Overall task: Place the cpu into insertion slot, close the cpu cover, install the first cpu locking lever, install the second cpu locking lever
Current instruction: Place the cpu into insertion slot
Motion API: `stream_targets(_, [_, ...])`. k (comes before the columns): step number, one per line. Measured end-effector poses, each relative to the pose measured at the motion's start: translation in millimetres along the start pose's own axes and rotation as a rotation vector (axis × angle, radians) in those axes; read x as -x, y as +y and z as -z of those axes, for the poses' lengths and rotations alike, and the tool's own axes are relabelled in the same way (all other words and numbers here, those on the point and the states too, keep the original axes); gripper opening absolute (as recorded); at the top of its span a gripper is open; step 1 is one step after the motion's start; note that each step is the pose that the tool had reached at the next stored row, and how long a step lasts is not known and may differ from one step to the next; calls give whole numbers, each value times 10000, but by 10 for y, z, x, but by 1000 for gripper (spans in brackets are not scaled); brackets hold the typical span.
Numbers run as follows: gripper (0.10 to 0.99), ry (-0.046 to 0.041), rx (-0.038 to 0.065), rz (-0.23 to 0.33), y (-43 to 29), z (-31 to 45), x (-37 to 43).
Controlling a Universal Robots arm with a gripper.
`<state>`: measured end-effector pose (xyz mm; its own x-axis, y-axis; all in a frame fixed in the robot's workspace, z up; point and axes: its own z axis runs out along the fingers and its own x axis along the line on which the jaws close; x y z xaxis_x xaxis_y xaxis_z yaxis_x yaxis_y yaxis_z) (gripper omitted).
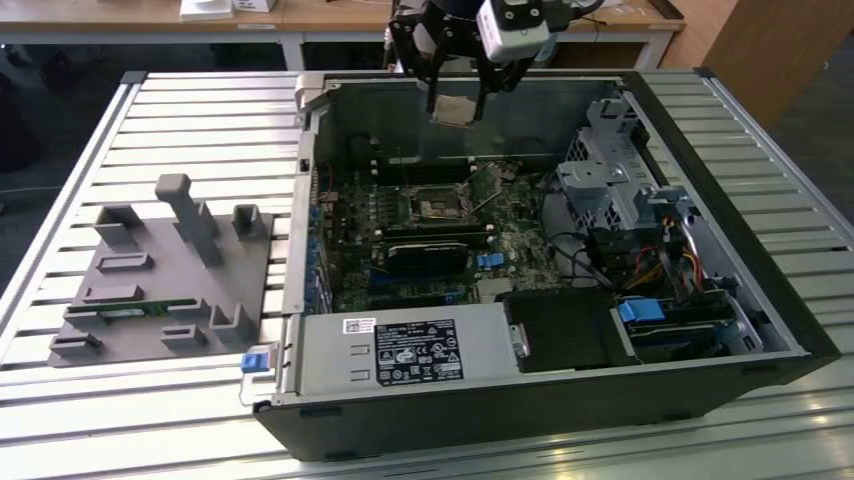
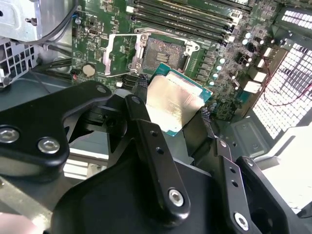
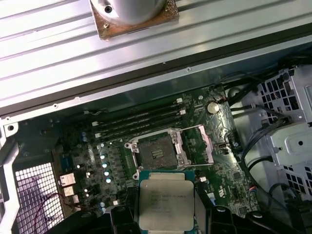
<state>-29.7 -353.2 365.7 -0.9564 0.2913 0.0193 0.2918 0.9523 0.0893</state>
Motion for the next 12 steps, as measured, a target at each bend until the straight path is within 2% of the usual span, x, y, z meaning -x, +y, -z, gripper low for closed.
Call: stream_targets(12, [541, -46, 9, -515, 0, -1, 0])
